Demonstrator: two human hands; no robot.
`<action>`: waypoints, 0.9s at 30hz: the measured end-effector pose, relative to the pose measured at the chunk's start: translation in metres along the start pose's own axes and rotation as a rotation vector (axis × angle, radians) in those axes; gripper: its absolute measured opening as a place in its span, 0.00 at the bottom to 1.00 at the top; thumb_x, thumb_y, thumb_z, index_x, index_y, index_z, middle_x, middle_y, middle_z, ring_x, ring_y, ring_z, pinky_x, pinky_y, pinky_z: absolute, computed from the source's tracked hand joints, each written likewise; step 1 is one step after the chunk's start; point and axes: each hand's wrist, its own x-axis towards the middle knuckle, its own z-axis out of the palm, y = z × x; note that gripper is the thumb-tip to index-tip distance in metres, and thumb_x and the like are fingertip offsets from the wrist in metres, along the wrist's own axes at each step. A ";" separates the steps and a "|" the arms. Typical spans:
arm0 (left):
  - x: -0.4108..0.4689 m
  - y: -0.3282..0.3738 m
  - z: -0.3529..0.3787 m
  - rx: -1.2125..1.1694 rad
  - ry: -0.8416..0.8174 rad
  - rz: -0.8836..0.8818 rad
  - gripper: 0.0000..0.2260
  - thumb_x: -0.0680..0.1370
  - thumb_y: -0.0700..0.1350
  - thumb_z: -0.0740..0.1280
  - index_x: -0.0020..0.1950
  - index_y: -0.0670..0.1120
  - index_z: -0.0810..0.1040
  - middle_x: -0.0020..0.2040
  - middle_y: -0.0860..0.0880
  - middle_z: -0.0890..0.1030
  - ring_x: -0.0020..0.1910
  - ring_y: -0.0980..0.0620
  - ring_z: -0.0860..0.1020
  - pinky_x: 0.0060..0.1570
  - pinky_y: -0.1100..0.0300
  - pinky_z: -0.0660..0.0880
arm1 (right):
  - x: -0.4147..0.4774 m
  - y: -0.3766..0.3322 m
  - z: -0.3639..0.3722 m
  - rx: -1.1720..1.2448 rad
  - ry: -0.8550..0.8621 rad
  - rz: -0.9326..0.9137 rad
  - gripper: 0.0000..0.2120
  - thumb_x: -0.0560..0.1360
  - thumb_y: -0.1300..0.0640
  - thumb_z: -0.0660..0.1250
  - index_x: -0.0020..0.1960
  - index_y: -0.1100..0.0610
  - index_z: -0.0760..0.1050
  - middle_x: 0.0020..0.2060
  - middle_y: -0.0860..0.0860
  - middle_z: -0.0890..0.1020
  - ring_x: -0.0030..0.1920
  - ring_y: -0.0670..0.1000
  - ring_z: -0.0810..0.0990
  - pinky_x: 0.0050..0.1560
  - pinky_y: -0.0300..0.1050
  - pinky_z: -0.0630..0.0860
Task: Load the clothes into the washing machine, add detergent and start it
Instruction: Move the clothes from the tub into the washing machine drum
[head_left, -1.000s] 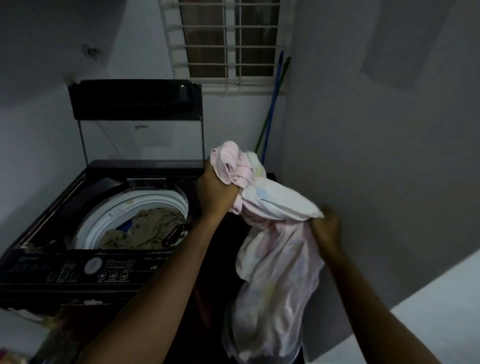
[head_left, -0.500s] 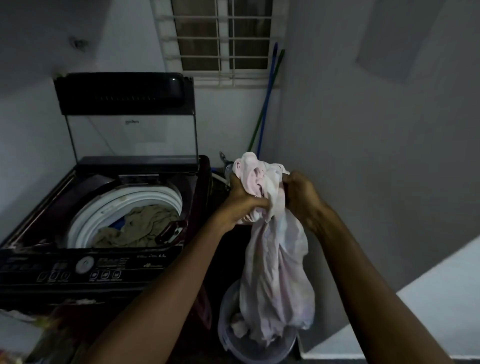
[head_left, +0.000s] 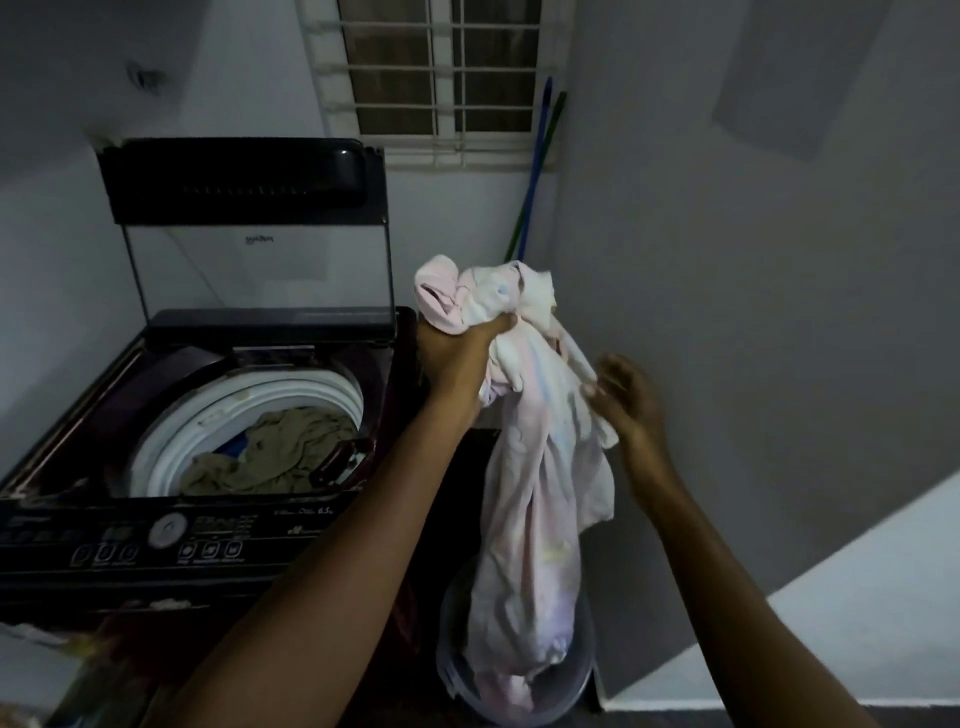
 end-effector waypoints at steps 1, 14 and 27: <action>-0.002 0.006 0.001 -0.058 0.018 -0.015 0.27 0.56 0.42 0.82 0.53 0.47 0.81 0.49 0.52 0.85 0.46 0.53 0.84 0.50 0.55 0.81 | -0.002 0.015 -0.006 -0.099 -0.058 0.034 0.43 0.65 0.48 0.77 0.74 0.54 0.61 0.68 0.47 0.70 0.65 0.44 0.71 0.62 0.43 0.71; 0.004 0.018 -0.039 0.242 0.043 0.160 0.35 0.57 0.46 0.84 0.62 0.44 0.78 0.56 0.49 0.83 0.55 0.50 0.82 0.51 0.61 0.77 | 0.000 0.040 -0.016 -0.347 0.254 0.054 0.15 0.72 0.56 0.66 0.52 0.66 0.80 0.49 0.62 0.83 0.50 0.50 0.78 0.42 0.37 0.74; -0.006 -0.009 -0.010 0.386 -0.113 0.210 0.44 0.60 0.51 0.83 0.71 0.50 0.66 0.63 0.50 0.78 0.61 0.51 0.78 0.58 0.59 0.73 | 0.026 -0.072 0.053 -0.064 -0.246 0.088 0.25 0.64 0.59 0.58 0.60 0.59 0.77 0.53 0.54 0.80 0.53 0.52 0.78 0.52 0.43 0.74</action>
